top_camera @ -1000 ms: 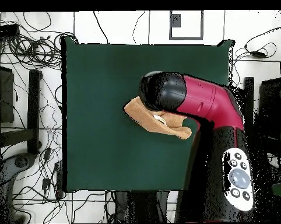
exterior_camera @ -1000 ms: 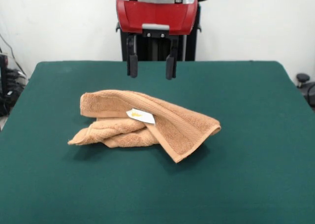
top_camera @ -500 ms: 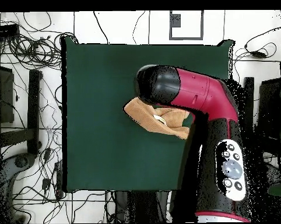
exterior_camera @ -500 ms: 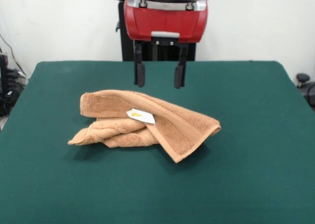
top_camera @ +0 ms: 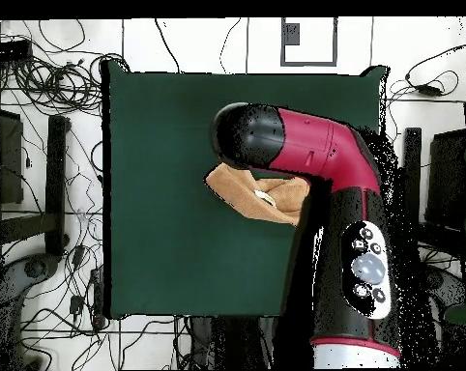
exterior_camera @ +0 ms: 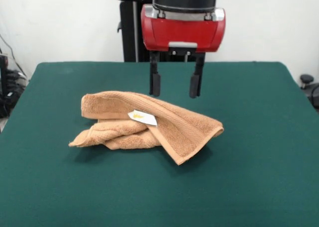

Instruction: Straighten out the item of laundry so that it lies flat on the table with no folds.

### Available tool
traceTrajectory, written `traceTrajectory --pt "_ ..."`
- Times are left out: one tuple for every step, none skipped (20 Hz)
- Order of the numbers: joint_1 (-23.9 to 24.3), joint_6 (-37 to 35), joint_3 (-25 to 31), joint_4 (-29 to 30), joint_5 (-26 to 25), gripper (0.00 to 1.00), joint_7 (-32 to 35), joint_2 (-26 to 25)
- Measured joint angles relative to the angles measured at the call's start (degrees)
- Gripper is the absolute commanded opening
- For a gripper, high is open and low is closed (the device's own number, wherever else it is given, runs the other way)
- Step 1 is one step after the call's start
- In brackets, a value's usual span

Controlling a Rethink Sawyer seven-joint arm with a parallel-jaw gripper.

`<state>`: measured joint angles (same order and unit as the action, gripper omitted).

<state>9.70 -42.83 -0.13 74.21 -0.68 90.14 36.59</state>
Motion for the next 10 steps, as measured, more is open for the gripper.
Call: traceTrajectory --pt "-0.1 0.0 0.0 0.0 0.0 1.0 0.0 -0.2" --pt "-0.1 0.0 0.0 -0.1 0.0 1.0 0.0 -0.4" --pt "-0.2 0.0 0.0 -0.1 0.0 1.0 0.0 -0.8" --pt "-0.2 0.0 0.0 -0.1 -0.1 1.0 0.0 -1.1" --pt "-0.2 0.0 0.0 -0.1 -0.1 1.0 0.0 -1.3" --pt "-0.2 0.0 0.0 -0.1 -0.1 1.0 0.0 -1.7" --pt "-0.2 0.0 0.0 -0.1 -0.1 1.0 0.0 -1.9" --pt "-0.2 0.0 0.0 -0.1 -0.1 1.0 0.0 -2.3" --pt "-0.2 0.0 0.0 -0.2 -0.1 1.0 0.0 -2.5" --pt "-0.2 0.0 0.0 -0.3 -0.2 1.0 0.0 -2.9"
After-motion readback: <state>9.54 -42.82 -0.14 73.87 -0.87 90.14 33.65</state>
